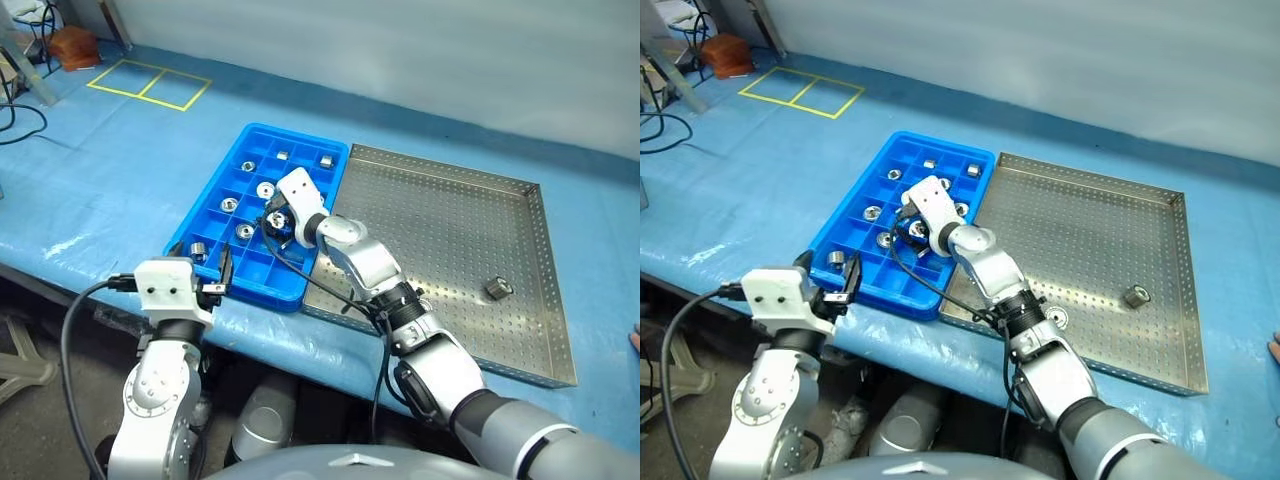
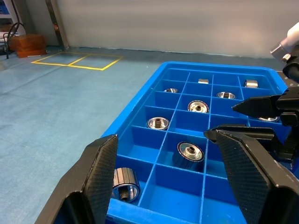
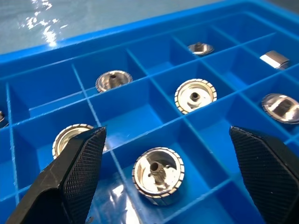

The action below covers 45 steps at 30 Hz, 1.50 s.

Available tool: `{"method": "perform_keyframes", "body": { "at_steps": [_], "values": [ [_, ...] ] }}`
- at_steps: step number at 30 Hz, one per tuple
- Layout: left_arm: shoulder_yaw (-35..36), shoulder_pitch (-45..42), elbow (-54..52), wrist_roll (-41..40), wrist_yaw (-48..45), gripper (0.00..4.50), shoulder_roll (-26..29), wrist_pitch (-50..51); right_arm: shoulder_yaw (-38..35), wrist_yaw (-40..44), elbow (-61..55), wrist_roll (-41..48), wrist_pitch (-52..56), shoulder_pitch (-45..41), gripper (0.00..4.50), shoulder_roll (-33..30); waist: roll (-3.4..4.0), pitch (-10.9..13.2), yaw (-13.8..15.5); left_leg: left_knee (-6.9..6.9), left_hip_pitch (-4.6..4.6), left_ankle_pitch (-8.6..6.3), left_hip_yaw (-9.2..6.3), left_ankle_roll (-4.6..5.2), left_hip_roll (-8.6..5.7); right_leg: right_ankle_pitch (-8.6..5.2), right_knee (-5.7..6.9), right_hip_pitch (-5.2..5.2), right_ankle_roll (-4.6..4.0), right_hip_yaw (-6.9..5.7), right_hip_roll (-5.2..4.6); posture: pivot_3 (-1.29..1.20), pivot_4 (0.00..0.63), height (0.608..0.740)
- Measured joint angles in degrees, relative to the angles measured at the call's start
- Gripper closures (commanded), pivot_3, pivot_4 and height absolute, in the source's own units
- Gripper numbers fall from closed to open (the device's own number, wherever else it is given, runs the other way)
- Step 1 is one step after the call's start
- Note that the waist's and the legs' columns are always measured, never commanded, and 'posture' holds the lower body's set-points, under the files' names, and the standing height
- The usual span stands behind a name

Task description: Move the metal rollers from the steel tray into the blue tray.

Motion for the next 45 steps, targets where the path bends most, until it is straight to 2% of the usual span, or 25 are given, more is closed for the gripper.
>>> {"method": "perform_keyframes", "body": {
  "at_steps": [4, 8, 13, 19, 22, 25, 28, 36, 39, 45],
  "values": [
    [-0.1, -1.1, 0.3, -1.2, -1.5, 0.85, 0.7, 0.6, -4.6, -3.0, -14.2, 0.1, 6.7, 4.5, 0.02, -5.0, 0.02, -0.1, -0.4, 0.05, 0.0, 0.0, -0.06, 0.0, -0.03, 0.0, -0.01, 0.06, 0.01, -0.01, -0.02, 0.33, 0.15, 0.74],
    [-1.5, -3.3, 2.1, -2.9, -4.5, 0.85, 2.9, 1.6, -8.5, -5.5, -29.4, 0.1, 20.3, 10.7, 0.02, -9.4, 0.26, -0.2, -2.4, 0.04, 0.0, 0.01, -0.06, 0.01, -0.03, 0.01, 0.02, 0.04, -0.02, -0.01, -0.01, 0.25, 0.15, 0.74],
    [-4.6, -5.8, 4.1, -5.2, -8.7, 0.85, 5.7, 2.8, -8.1, -6.6, -43.2, 0.1, 35.6, 17.4, 0.02, -12.0, 0.56, -0.4, -7.8, 0.03, 0.03, 0.02, -0.11, 0.03, -0.03, 0.14, 0.07, 0.07, -0.31, 0.01, 0.0, 0.19, 0.15, 0.74],
    [-6.2, -7.9, 5.1, -6.6, -10.9, 0.85, 6.8, 4.0, -9.3, -9.3, -55.8, 1.5, 52.6, 23.3, 0.02, -6.9, 0.58, -0.4, -15.3, 0.04, 0.17, 0.08, -0.34, 0.03, -0.02, 0.07, 0.22, 0.17, -0.35, 0.06, 0.03, 0.13, 0.15, 0.74],
    [-6.2, -8.4, 5.7, -6.6, -11.0, 0.85, 6.9, 4.1, -9.3, -10.2, -58.8, 1.7, 57.1, 25.3, 0.02, -6.0, 0.58, -0.4, -17.5, 0.04, 0.34, 0.13, -0.41, 0.04, -0.03, -0.07, 0.29, 0.27, -0.15, 0.13, 0.01, 0.12, 0.15, 0.74],
    [-6.4, -8.8, 7.0, -6.7, -11.3, 0.85, 7.0, 4.2, -9.0, -10.5, -59.4, 2.3, 59.9, 28.4, 0.02, -5.3, 0.58, -0.4, -18.7, -0.03, 0.92, 0.12, -0.44, 0.04, -0.03, -0.29, 0.27, 0.79, -0.43, 0.13, 0.01, 0.11, 0.15, 0.74],
    [-6.5, -9.3, 7.2, -6.7, -11.7, 0.85, 7.0, 4.2, -8.0, -10.5, -59.4, 3.1, 60.6, 29.9, 0.02, -3.3, 0.59, -0.4, -19.8, -0.04, 1.08, 0.13, -0.41, 0.04, -0.02, -0.37, 0.33, 0.86, -0.54, 0.2, 0.02, 0.11, 0.15, 0.74],
    [-7.3, -9.8, 7.8, -6.7, -12.5, 0.85, 7.6, 4.2, -6.4, -10.5, -56.6, 3.9, 57.3, 32.4, 0.02, -2.8, 0.57, -0.4, -20.1, -0.05, 1.08, 0.14, -0.36, 0.05, -0.09, -0.35, 0.32, 0.86, -0.47, 0.34, -0.01, 0.13, 0.15, 0.74],
    [-7.4, -9.7, 7.8, -6.7, -12.8, 0.85, 8.0, 4.2, -5.6, -11.2, -54.7, 3.6, 54.5, 32.7, 0.67, -4.2, 0.55, -0.4, -20.1, -0.05, 1.09, 0.14, -0.35, 0.05, -0.1, -0.36, 0.31, 0.86, -0.46, 0.37, -0.02, 0.14, 0.15, 0.74],
    [-7.5, -9.1, 7.8, -6.6, -13.0, 0.85, 8.5, 4.2, -4.7, -12.1, -52.5, 3.4, 50.2, 33.3, 2.61, -6.2, 0.48, -0.4, -20.1, -0.04, 1.16, 0.14, -0.31, 0.05, -0.06, -0.36, 0.31, 0.9, -0.45, 0.39, -0.02, 0.16, 0.15, 0.74]
  ]
}}
